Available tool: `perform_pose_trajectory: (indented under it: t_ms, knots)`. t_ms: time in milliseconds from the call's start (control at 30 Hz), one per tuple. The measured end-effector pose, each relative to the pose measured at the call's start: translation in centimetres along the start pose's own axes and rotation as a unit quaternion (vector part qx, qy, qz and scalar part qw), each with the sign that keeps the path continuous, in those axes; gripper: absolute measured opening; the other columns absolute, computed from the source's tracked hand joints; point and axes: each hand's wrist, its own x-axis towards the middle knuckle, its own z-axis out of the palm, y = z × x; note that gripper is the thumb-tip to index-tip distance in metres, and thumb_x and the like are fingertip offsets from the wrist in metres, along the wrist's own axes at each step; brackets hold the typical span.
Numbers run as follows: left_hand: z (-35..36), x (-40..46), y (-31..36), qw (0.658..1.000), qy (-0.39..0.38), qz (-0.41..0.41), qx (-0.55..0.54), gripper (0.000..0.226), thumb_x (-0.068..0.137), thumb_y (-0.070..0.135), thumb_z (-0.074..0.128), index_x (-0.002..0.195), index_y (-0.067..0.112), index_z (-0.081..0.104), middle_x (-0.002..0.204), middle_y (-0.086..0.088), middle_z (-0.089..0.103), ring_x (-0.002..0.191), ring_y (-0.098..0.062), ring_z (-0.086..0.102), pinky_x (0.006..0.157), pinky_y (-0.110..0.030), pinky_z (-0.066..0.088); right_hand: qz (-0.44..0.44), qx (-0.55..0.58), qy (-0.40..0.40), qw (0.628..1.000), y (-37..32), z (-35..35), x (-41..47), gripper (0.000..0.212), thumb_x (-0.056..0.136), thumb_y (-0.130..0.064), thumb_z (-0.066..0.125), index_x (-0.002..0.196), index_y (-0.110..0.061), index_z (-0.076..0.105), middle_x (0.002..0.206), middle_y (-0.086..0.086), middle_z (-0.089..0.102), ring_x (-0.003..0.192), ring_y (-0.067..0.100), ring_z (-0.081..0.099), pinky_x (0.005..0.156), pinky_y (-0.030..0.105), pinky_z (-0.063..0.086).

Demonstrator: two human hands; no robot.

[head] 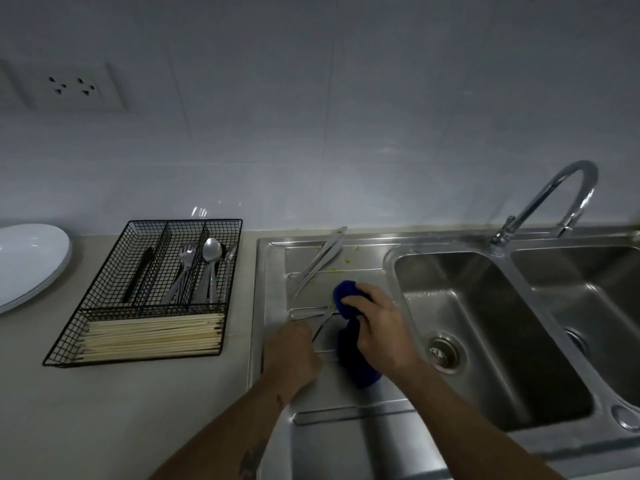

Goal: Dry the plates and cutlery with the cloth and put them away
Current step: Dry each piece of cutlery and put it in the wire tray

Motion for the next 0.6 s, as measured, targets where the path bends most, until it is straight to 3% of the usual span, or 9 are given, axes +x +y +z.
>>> perform_pose_trajectory:
  t_ms: [133,233,367,500,600]
  knots:
    - [0.1,-0.1,0.8,0.999,-0.004,-0.044,0.002,0.02,0.077,0.016,0.068,0.096,0.014,0.062,0.102,-0.003,0.062,0.092,-0.019,0.061,0.078,-0.028,0.053,0.021,0.073,-0.018,0.997,0.4,0.7,-0.4,0.049,0.08,0.007,0.06,0.123,-0.016,0.054,0.129,0.003,0.039,0.107,0.017,0.05,0.094,0.028,0.049]
    - [-0.4,-0.4,0.9,0.998,0.006,-0.065,-0.002,0.023,0.077,0.017,0.063,0.1,0.014,0.06,0.108,-0.004,0.06,0.1,-0.022,0.06,0.081,-0.03,0.051,0.041,0.109,-0.035,0.993,1.0,0.8,0.0,0.043,0.082,0.003,0.06,0.116,-0.018,0.047,0.124,0.0,0.043,0.1,0.015,0.05,0.083,0.028,0.051]
    - [-1.2,-1.0,0.8,0.998,0.028,-0.049,-0.015,0.015,0.082,0.019,0.055,0.096,0.018,0.053,0.106,-0.005,0.059,0.099,-0.023,0.057,0.08,-0.032,0.049,-0.035,0.084,-0.029,0.995,1.8,1.7,0.5,0.04,0.079,0.002,0.061,0.114,-0.015,0.058,0.119,0.003,0.054,0.097,0.019,0.056,0.078,0.026,0.05]
    - [-2.1,-1.8,0.3,0.998,0.039,0.002,-0.038,0.032,0.085,0.015,0.056,0.116,0.018,0.047,0.118,-0.003,0.054,0.11,-0.022,0.052,0.089,-0.03,0.043,-0.112,0.063,-0.022,0.992,1.0,3.4,0.8,0.049,0.068,0.008,0.067,0.112,-0.014,0.068,0.117,0.007,0.061,0.101,0.025,0.061,0.082,0.028,0.052]
    - [-3.2,-2.3,0.0,0.996,0.066,0.022,-0.047,0.039,0.083,0.007,0.056,0.118,0.02,0.045,0.12,0.0,0.051,0.108,-0.017,0.05,0.087,-0.023,0.039,-0.136,0.036,-0.035,0.989,1.2,3.9,0.5,0.057,0.059,0.012,0.076,0.11,-0.011,0.071,0.12,0.01,0.064,0.105,0.03,0.063,0.085,0.039,0.057]
